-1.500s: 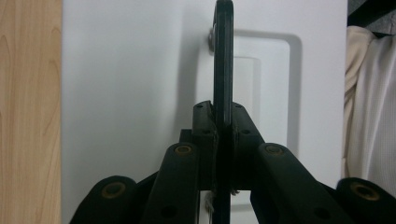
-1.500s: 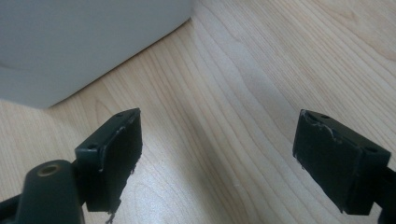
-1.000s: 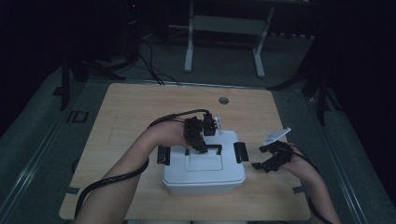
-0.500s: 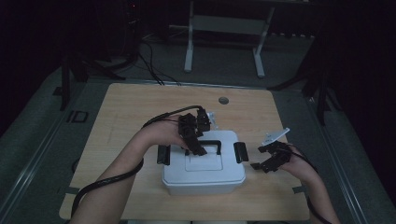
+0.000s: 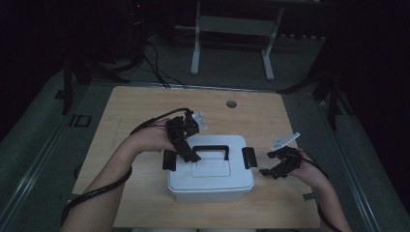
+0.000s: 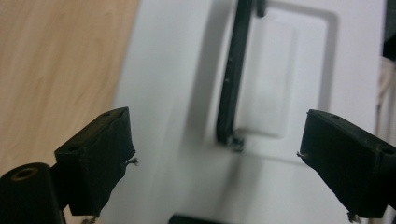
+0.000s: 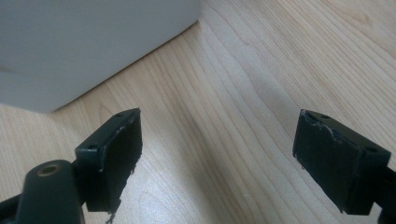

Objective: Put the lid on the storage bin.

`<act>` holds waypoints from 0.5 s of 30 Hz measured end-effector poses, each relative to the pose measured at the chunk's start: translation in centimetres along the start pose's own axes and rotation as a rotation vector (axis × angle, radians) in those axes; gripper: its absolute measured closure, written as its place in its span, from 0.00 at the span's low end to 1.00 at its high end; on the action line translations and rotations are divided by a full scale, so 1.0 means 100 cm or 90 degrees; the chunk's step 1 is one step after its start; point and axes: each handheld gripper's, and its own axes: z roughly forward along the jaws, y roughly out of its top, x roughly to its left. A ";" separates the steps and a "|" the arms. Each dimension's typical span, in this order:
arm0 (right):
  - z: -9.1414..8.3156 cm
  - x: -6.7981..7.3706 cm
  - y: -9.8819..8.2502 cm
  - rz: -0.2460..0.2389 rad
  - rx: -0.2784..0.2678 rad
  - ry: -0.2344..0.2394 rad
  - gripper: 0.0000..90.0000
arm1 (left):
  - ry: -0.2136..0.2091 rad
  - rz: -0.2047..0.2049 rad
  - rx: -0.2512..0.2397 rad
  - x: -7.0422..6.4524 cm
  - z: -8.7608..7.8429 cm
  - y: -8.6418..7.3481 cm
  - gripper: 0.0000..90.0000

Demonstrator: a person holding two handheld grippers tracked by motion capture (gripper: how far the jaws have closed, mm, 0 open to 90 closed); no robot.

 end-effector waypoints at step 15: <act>0.002 0.000 -0.004 0.011 0.002 0.000 0.17 | 0.047 -0.051 -0.064 0.008 -0.020 -0.053 0.10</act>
